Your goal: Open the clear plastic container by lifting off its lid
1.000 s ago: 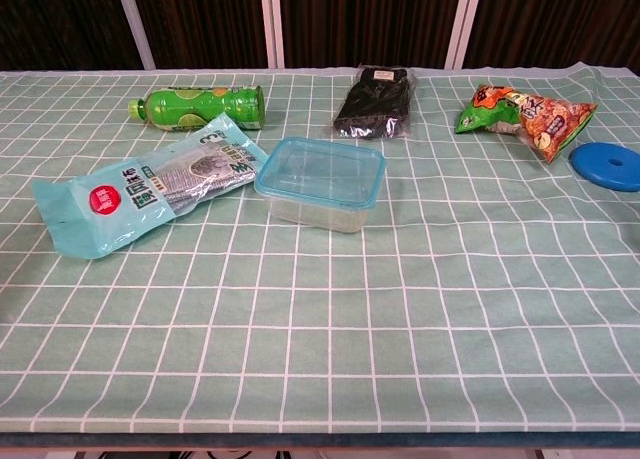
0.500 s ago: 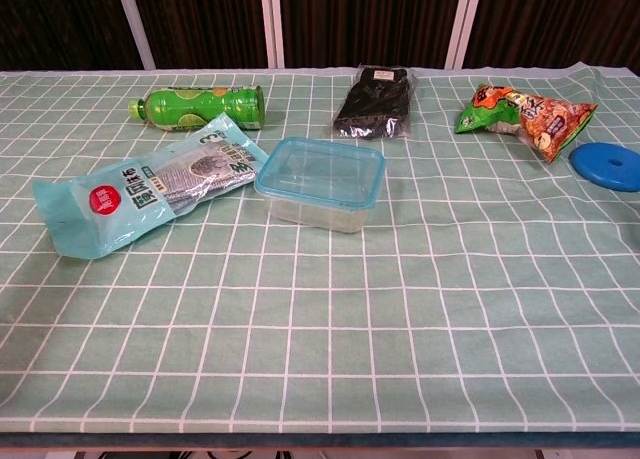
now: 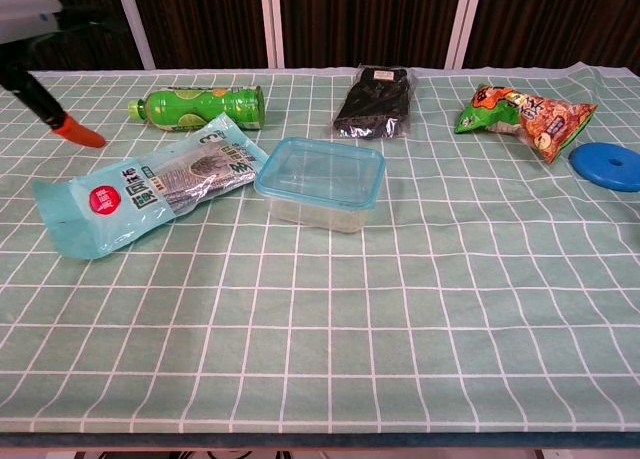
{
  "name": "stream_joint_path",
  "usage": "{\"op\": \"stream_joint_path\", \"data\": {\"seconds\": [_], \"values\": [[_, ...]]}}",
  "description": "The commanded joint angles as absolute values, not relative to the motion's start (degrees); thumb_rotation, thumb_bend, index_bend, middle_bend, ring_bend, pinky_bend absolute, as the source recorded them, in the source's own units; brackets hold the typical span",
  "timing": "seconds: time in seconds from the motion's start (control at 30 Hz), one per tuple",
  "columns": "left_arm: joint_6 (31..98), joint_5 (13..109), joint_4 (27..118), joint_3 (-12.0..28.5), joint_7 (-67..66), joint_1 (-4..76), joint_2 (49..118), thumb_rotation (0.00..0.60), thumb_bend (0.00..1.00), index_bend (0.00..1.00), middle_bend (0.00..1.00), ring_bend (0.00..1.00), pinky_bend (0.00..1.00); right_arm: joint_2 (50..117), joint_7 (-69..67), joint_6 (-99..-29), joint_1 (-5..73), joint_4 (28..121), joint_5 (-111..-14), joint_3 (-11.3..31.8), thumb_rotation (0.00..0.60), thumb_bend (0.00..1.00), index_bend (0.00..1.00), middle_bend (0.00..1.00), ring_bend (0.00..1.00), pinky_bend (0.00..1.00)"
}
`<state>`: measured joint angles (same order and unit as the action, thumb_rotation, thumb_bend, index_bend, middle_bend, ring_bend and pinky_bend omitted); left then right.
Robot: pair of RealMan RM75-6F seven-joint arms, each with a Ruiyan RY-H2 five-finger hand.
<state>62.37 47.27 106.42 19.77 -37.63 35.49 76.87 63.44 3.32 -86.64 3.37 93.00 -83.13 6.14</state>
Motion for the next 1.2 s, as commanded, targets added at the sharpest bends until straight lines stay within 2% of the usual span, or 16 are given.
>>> {"op": "stream_joint_path", "data": {"seconds": [0.03,0.43,1.2], "values": [[58.38,36.19,103.60,22.43,-44.26,44.89,82.12,0.600,0.00,0.00,0.00,0.00,0.06,63.54,3.37,-86.12,3.52,93.15,-82.42,6.36,0.600,0.21,0.00,0.00,0.00,0.00],[54.19,21.75,96.43,21.27,-50.11,58.68,87.79,0.600,0.00,0.00,0.00,0.00,0.05,63.11,3.46,-84.17,3.91,94.17,-80.24,6.60,0.600,0.21,0.00,0.00,0.00,0.00],[47.38,10.89,84.74,15.77,-51.15,72.13,93.01,0.600,0.00,0.00,0.00,0.00,0.03,62.86,3.62,-82.76,4.25,95.23,-78.86,6.53,0.600,0.21,0.00,0.00,0.00,0.00]]}}
